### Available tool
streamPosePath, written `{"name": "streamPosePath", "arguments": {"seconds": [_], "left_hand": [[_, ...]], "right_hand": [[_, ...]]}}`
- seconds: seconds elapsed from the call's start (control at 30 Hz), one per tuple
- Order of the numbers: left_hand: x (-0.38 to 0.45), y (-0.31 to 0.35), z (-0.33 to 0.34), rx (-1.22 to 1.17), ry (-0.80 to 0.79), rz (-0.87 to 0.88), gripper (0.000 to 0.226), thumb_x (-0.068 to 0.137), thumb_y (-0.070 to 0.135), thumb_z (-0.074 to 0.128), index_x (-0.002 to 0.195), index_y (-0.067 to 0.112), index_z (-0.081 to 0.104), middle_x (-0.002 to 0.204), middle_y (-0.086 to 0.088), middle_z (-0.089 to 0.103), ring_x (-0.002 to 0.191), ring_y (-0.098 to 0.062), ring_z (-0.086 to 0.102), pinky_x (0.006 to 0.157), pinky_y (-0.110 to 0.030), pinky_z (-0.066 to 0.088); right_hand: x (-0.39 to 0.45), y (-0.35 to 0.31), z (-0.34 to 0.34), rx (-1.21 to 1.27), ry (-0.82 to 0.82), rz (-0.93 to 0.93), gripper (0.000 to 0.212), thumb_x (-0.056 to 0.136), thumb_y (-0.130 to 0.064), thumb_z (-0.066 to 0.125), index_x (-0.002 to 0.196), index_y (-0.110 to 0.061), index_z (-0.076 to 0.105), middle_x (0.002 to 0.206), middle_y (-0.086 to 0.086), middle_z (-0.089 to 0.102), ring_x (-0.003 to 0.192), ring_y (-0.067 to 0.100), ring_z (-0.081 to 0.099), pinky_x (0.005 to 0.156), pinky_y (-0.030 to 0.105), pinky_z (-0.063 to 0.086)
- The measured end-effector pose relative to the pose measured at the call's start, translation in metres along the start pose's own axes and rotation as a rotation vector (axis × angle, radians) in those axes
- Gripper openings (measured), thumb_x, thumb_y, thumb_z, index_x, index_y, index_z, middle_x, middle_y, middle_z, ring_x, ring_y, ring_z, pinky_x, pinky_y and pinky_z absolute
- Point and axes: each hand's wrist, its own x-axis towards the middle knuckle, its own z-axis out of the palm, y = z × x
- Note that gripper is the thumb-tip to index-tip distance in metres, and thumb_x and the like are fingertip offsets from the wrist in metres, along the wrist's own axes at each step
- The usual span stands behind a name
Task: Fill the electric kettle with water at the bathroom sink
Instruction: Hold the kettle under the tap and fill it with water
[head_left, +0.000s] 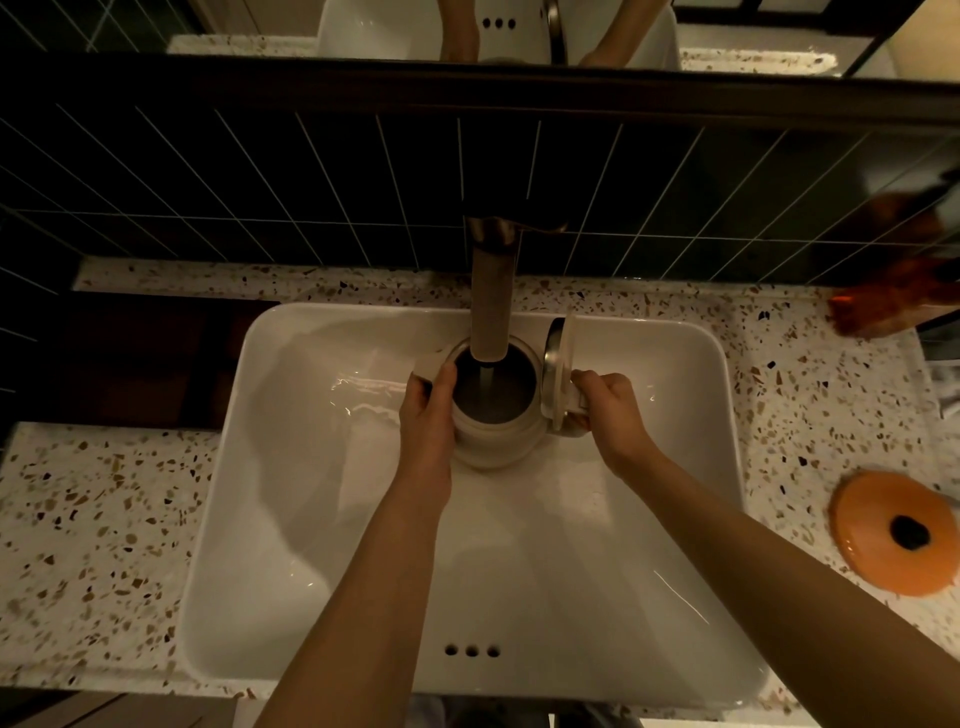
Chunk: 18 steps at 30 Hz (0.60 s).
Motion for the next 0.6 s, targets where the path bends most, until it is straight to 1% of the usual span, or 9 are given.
{"name": "streamPosePath", "arguments": {"seconds": [0.17,0.23,0.27,0.3,0.33,0.37,0.4,0.47,0.6], "left_hand": [[-0.001,0.002,0.0,-0.012,-0.014,-0.001,0.015,0.098,0.029,0.055,0.111,0.036,0.06,0.114,0.012,0.067,0.107,-0.001,0.06,0.09,-0.023,0.046],[-0.001,0.001,0.0,-0.009,-0.021,-0.001,0.015,0.098,0.03,0.055,0.11,0.038,0.06,0.114,0.012,0.067,0.108,-0.002,0.06,0.091,-0.023,0.045],[0.0,0.001,0.0,-0.008,-0.021,-0.002,0.015,0.098,0.03,0.055,0.11,0.038,0.06,0.115,0.012,0.067,0.109,-0.003,0.059,0.093,-0.024,0.045],[0.0,0.001,-0.001,-0.007,-0.02,-0.002,0.015,0.098,0.03,0.056,0.11,0.037,0.06,0.116,0.012,0.067,0.11,-0.004,0.059,0.095,-0.025,0.045],[0.0,0.001,-0.001,-0.006,-0.019,-0.001,0.015,0.098,0.03,0.056,0.111,0.037,0.059,0.116,0.012,0.067,0.11,-0.004,0.059,0.096,-0.026,0.045],[0.0,0.0,-0.001,-0.005,-0.018,-0.001,0.015,0.097,0.031,0.056,0.111,0.037,0.059,0.116,0.012,0.066,0.11,-0.004,0.059,0.096,-0.027,0.045],[0.0,0.0,-0.001,-0.003,-0.019,-0.002,0.015,0.097,0.031,0.056,0.111,0.038,0.059,0.116,0.012,0.066,0.11,-0.004,0.059,0.096,-0.027,0.045],[0.001,0.0,-0.002,-0.003,-0.021,-0.004,0.016,0.097,0.032,0.056,0.111,0.038,0.059,0.116,0.012,0.066,0.112,-0.005,0.059,0.097,-0.028,0.045],[0.002,-0.001,-0.004,-0.006,-0.023,-0.004,0.019,0.098,0.031,0.056,0.117,0.033,0.059,0.118,0.01,0.067,0.113,-0.007,0.06,0.098,-0.028,0.046]], "right_hand": [[-0.002,-0.004,0.001,-0.005,-0.005,0.002,0.051,0.097,-0.002,0.038,0.047,-0.01,0.045,0.031,-0.008,0.051,0.033,-0.003,0.049,0.042,0.009,0.043],[-0.002,-0.004,0.001,0.002,-0.001,0.003,0.051,0.097,-0.001,0.038,0.047,-0.009,0.043,0.031,-0.006,0.049,0.032,-0.002,0.047,0.042,0.01,0.042],[-0.001,-0.003,0.001,-0.006,0.005,-0.003,0.049,0.097,-0.002,0.039,0.049,-0.006,0.043,0.035,-0.005,0.047,0.032,-0.001,0.044,0.043,0.012,0.041],[-0.001,-0.003,0.002,-0.021,0.007,-0.006,0.045,0.097,-0.004,0.041,0.052,-0.004,0.045,0.039,0.001,0.044,0.032,0.0,0.042,0.044,0.014,0.04],[-0.001,-0.003,0.002,-0.025,0.008,-0.007,0.042,0.097,-0.005,0.041,0.055,-0.003,0.048,0.041,0.004,0.043,0.033,0.0,0.041,0.045,0.015,0.039],[-0.002,-0.004,0.002,-0.02,0.005,-0.002,0.043,0.097,-0.004,0.041,0.054,-0.003,0.048,0.039,0.002,0.045,0.033,0.0,0.043,0.044,0.014,0.04],[-0.003,-0.006,0.002,-0.004,-0.002,0.011,0.046,0.097,-0.003,0.039,0.052,-0.005,0.046,0.035,-0.004,0.048,0.032,-0.001,0.046,0.042,0.012,0.042],[-0.007,-0.011,0.003,0.019,-0.016,0.018,0.051,0.098,0.001,0.036,0.05,-0.009,0.046,0.03,-0.007,0.051,0.031,-0.004,0.049,0.039,0.007,0.042],[-0.012,-0.018,0.006,0.038,-0.018,0.022,0.053,0.099,0.003,0.034,0.05,-0.012,0.047,0.028,-0.009,0.051,0.03,-0.006,0.049,0.038,0.006,0.041]]}}
